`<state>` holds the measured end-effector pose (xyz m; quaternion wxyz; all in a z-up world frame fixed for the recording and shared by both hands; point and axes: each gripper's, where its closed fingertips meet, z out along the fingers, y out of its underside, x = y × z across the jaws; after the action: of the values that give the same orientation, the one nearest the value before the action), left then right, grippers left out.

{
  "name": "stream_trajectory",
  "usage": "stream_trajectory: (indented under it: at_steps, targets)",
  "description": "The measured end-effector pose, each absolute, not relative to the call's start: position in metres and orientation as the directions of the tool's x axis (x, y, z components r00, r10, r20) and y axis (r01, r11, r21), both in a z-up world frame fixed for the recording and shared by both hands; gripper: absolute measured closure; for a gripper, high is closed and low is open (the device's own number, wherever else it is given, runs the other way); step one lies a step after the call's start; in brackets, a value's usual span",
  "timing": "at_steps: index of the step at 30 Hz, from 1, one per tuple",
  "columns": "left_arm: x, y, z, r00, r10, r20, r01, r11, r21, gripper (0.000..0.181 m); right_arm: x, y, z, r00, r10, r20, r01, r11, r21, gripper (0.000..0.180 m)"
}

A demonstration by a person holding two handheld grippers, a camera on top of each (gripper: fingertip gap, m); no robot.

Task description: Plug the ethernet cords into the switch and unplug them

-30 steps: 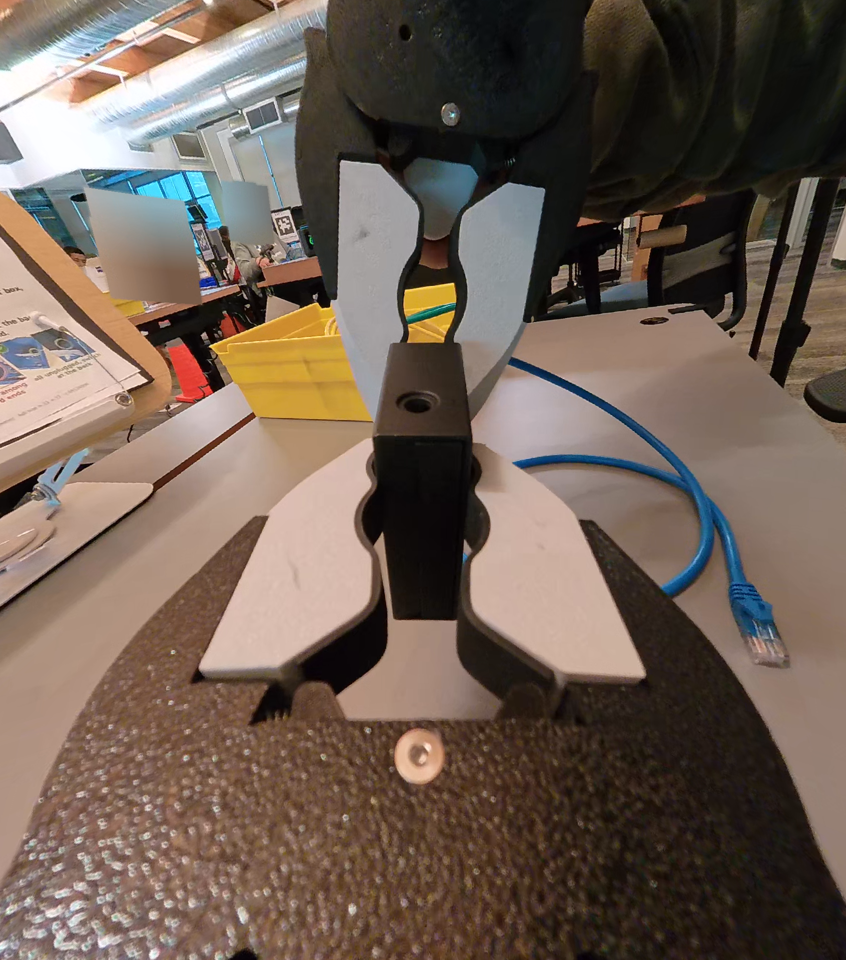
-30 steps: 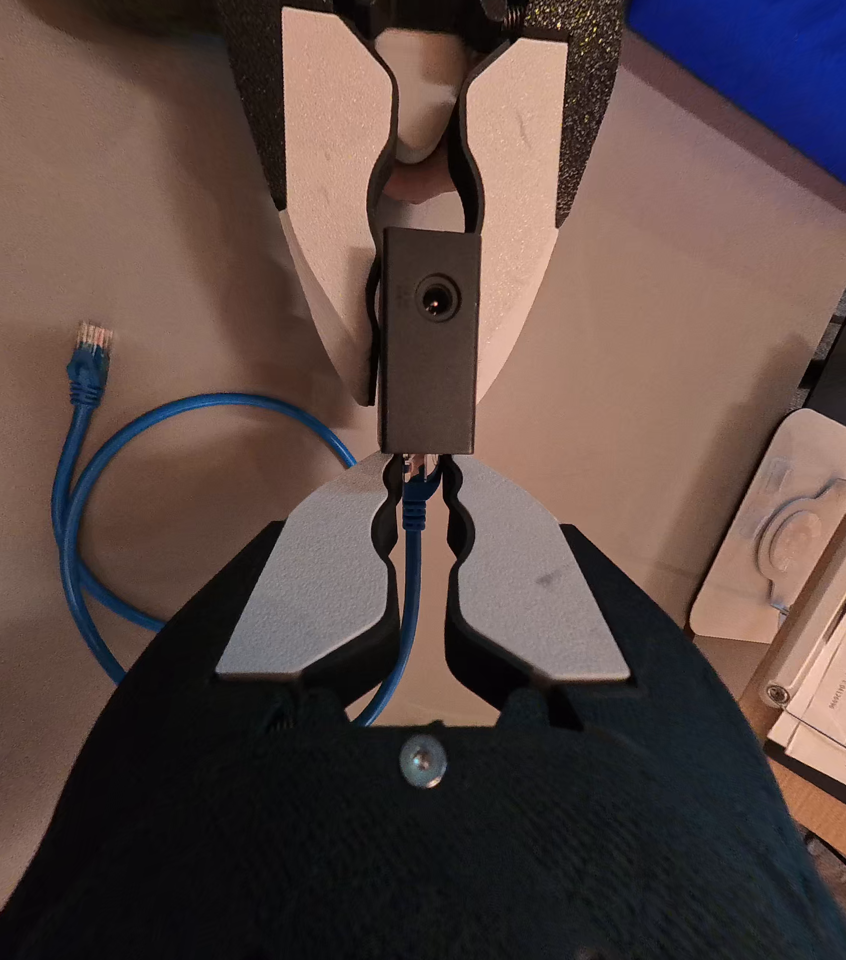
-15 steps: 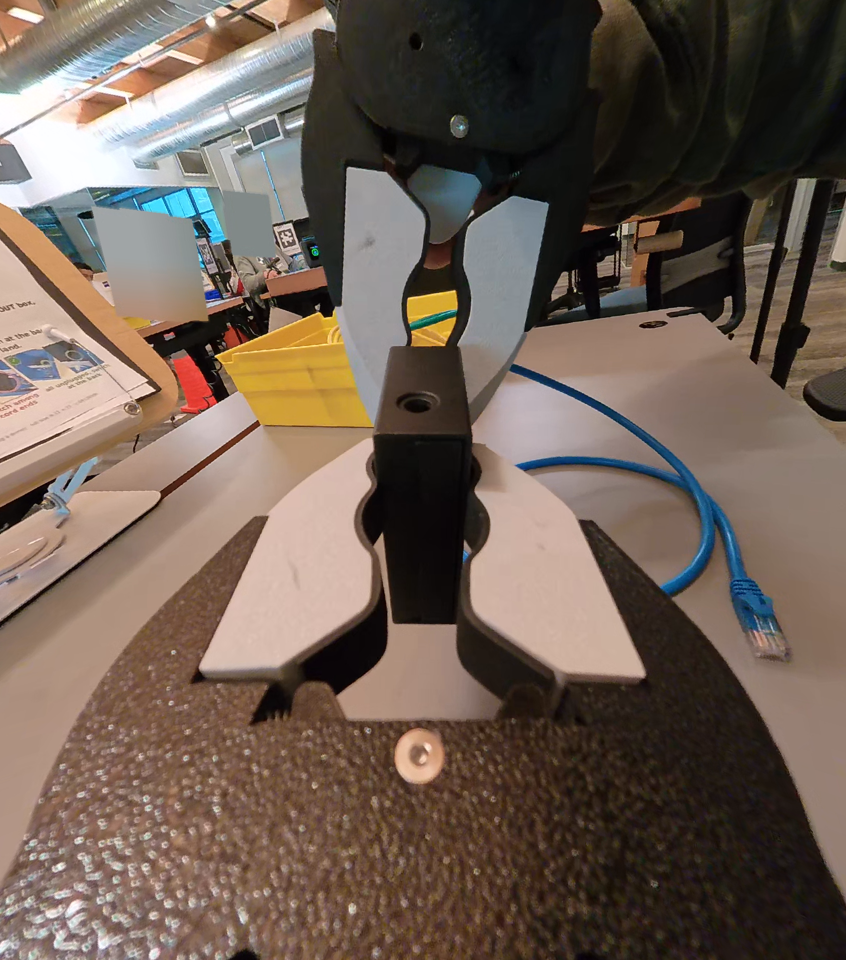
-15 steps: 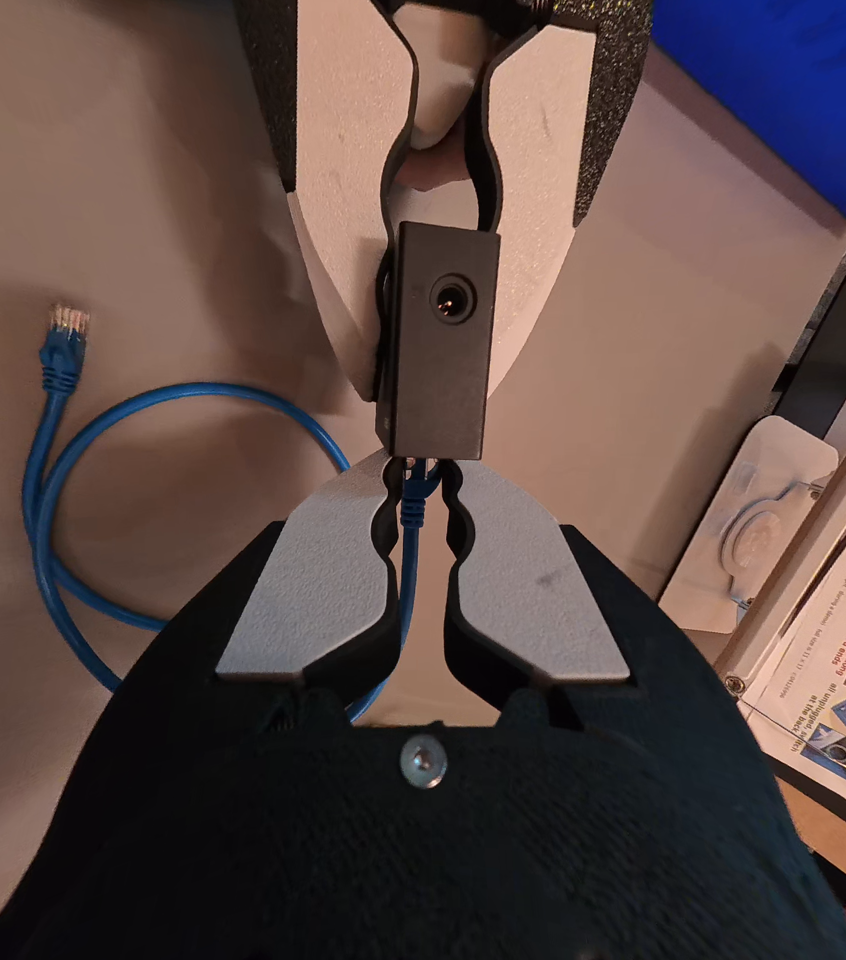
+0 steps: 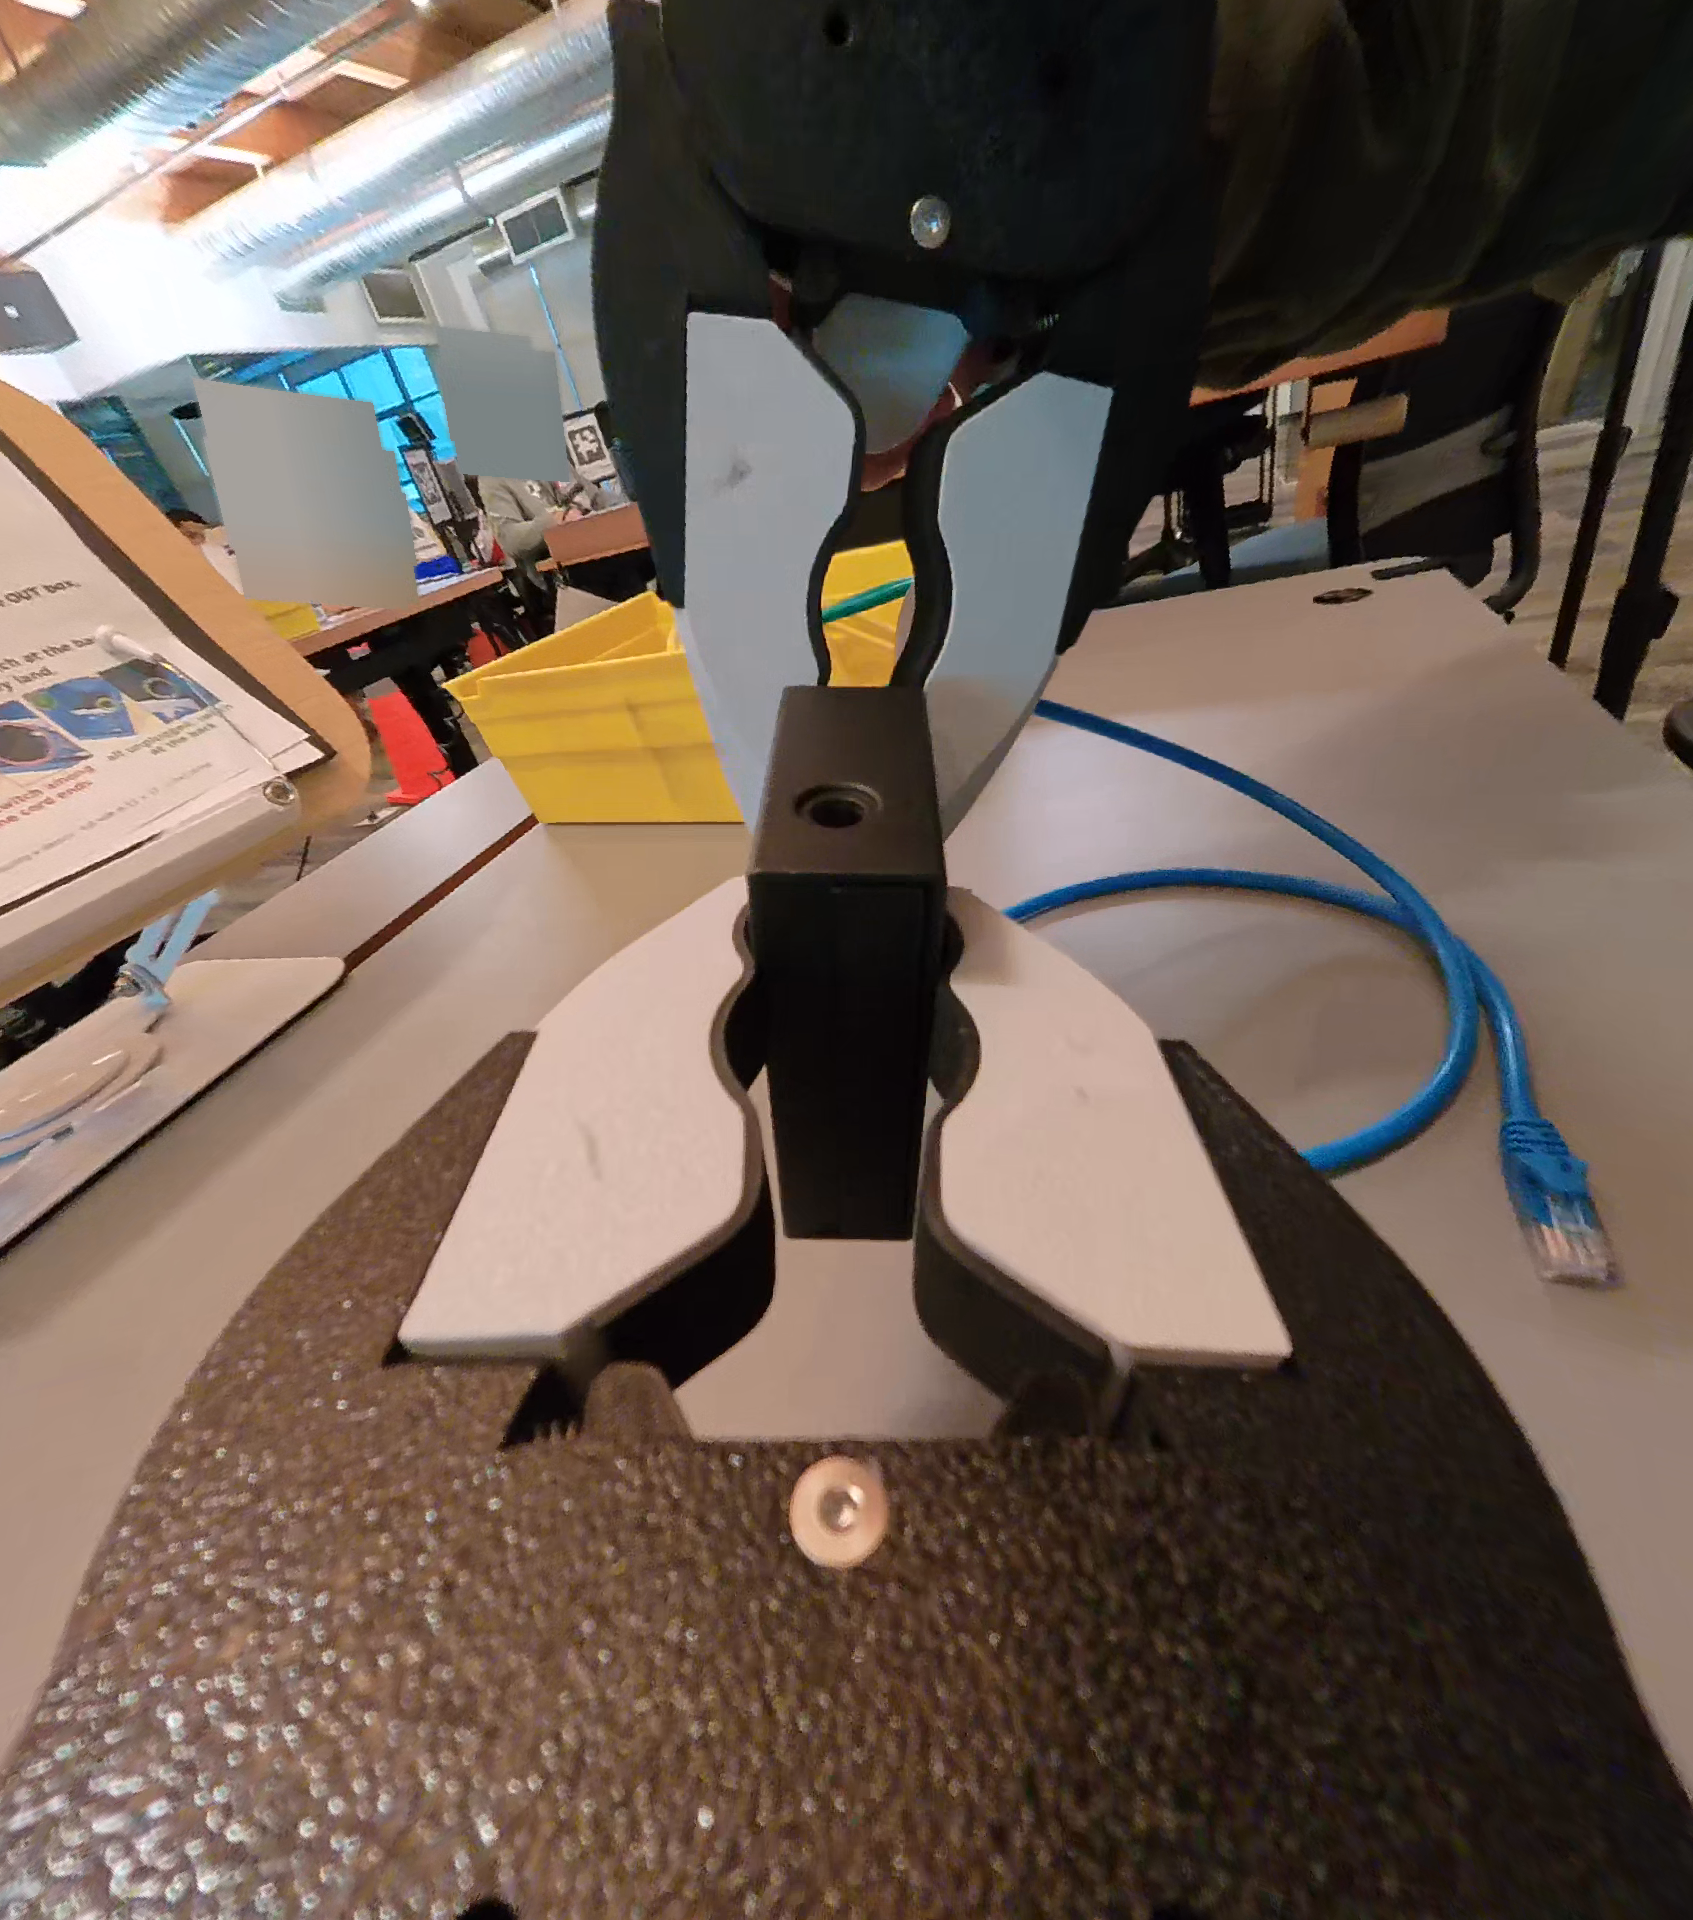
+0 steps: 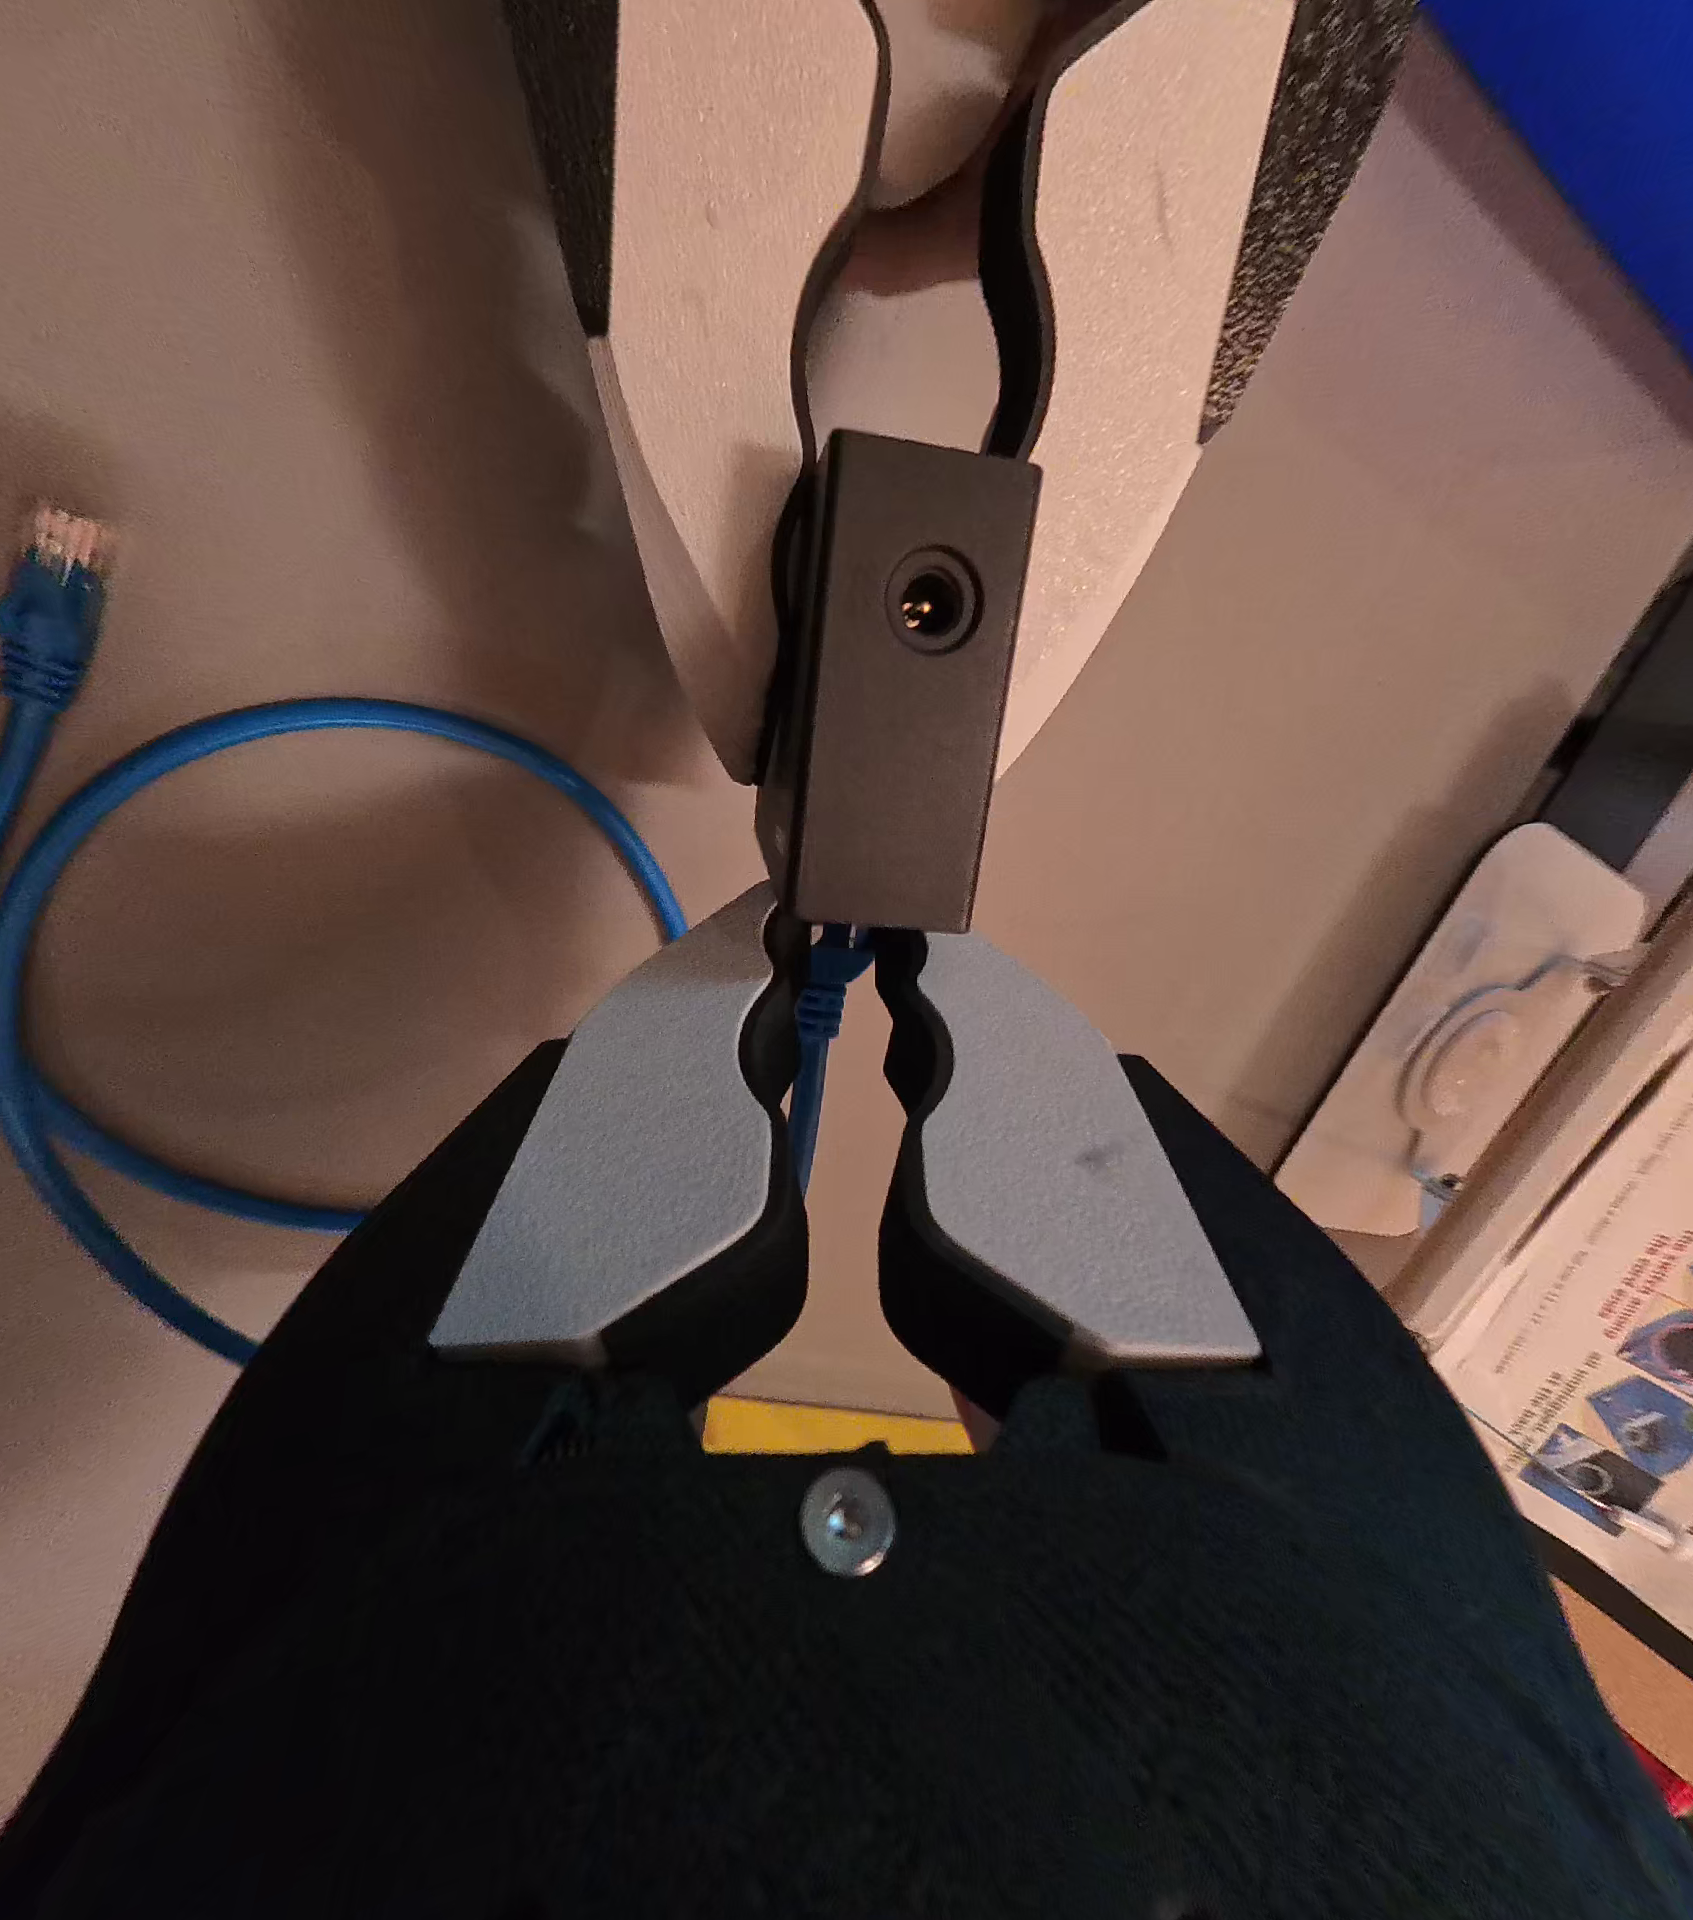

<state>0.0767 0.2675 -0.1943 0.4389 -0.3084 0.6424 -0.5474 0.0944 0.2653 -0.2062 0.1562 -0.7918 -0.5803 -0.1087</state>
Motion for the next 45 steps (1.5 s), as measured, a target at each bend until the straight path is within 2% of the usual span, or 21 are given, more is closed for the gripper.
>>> stream_trajectory:
  at_steps: [1,18,23,24,27,28,30,33,39,42,45]
  targets:
    - [0.077,0.268,-0.195,-0.423,-0.878,-0.224,0.079,0.210,-0.974,0.154,0.095,0.265,-0.207,0.297,0.890,0.347,0.955,-0.276,-0.108,0.165]
    - [0.083,0.270,-0.201,-0.406,-0.902,-0.147,-0.017,0.168,-0.986,0.154,0.102,0.266,-0.213,0.321,0.900,0.293,0.947,-0.302,-0.112,0.165]
    - [0.085,0.266,-0.203,-0.451,-0.892,0.018,-0.086,0.024,-0.996,0.153,0.104,0.261,-0.216,0.341,0.901,0.267,0.940,-0.323,-0.112,0.165]
    - [0.086,0.266,-0.203,-0.445,-0.895,0.013,-0.086,0.028,-0.996,0.153,0.104,0.261,-0.215,0.348,0.900,0.262,0.937,-0.327,-0.121,0.165]
    - [0.086,0.267,-0.200,-0.386,-0.897,-0.214,0.001,0.232,-0.973,0.154,0.106,0.263,-0.212,0.364,0.891,0.271,0.931,-0.335,-0.147,0.165]
    - [0.086,0.267,-0.200,-0.377,-0.896,-0.233,0.005,0.249,-0.968,0.154,0.106,0.264,-0.212,0.357,0.892,0.279,0.934,-0.330,-0.140,0.165]
    - [0.086,0.267,-0.201,-0.383,-0.897,-0.218,-0.003,0.237,-0.971,0.154,0.106,0.264,-0.213,0.357,0.892,0.278,0.934,-0.333,-0.133,0.165]
    - [0.086,0.267,-0.202,-0.418,-0.905,-0.080,-0.068,0.119,-0.991,0.154,0.105,0.262,-0.215,0.361,0.895,0.261,0.932,-0.334,-0.142,0.165]
    - [0.088,0.266,-0.204,-0.386,-0.900,-0.204,-0.048,0.240,-0.970,0.154,0.108,0.263,-0.217,0.374,0.889,0.263,0.926,-0.341,-0.163,0.165]
    - [0.086,0.265,-0.208,-0.429,-0.901,-0.067,-0.097,0.120,-0.988,0.154,0.106,0.260,-0.221,0.379,0.894,0.239,0.923,-0.348,-0.164,0.165]
    - [0.087,0.265,-0.208,-0.428,-0.902,-0.055,-0.102,0.108,-0.989,0.154,0.106,0.260,-0.222,0.400,0.891,0.213,0.912,-0.366,-0.183,0.165]
